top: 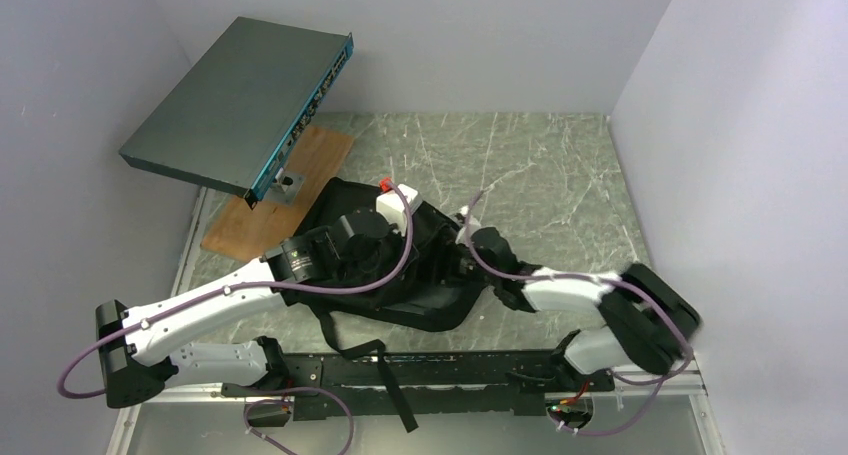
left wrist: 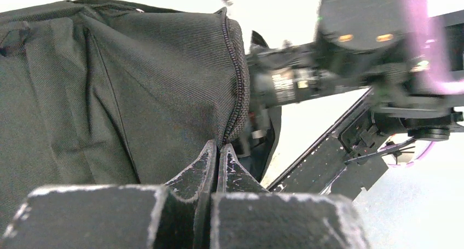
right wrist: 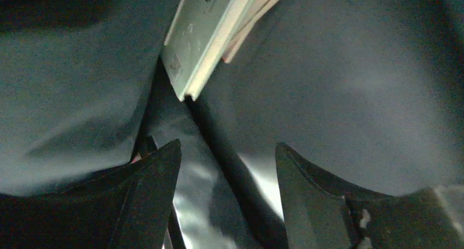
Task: Pack the student bag
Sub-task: Place the book in the student bag, then zip the student bag at the center of the board.
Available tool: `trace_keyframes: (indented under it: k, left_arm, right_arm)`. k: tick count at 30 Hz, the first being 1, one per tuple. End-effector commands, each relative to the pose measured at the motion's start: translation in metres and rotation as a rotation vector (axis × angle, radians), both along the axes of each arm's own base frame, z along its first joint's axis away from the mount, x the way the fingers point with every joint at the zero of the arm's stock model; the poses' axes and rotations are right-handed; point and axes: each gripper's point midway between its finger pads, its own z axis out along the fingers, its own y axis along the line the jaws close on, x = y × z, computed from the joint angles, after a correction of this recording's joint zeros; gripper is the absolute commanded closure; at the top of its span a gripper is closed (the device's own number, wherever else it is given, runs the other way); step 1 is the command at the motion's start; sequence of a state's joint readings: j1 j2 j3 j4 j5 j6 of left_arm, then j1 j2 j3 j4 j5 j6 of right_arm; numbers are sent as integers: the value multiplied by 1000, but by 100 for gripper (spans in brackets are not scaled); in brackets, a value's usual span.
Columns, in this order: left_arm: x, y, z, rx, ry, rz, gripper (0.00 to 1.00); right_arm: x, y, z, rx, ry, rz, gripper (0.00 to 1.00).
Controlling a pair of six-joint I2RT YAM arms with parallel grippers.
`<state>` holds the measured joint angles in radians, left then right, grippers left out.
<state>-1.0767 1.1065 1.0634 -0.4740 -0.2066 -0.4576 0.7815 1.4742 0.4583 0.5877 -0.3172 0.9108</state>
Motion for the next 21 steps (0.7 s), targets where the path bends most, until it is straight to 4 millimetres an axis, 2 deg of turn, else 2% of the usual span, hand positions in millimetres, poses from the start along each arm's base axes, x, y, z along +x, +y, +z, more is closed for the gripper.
trace_keyframes:
  k: [1,3,5,7,9,14,17,21]
  left_arm:
    - [3,-2,13,-43,-39,5,100]
    - [6,2,1,9,-39,21,100]
    - [9,7,-10,64,-41,34,100]
    - [10,10,-18,104,-34,39,100]
    - [8,9,-22,115,-21,24,100]
    - [-6,5,-30,70,37,-16,100]
    - [-17,7,-47,54,101,-23,100]
    - [-34,11,-80,57,205,-30,100]
  right_arm:
    - [-5,-74,-6,-339,-175,-70,30]
    - [-5,-113,-1,-469,-201,-164,27]
    - [1,-141,15,-531,-250,-271,30]
    - [8,-161,34,-553,-297,-363,33]
    - [16,-172,54,-555,-343,-432,35]
    - [41,-172,99,-577,-448,-477,40]
    - [62,-166,125,-595,-478,-488,44]
    - [86,-151,140,-515,-452,-449,47]
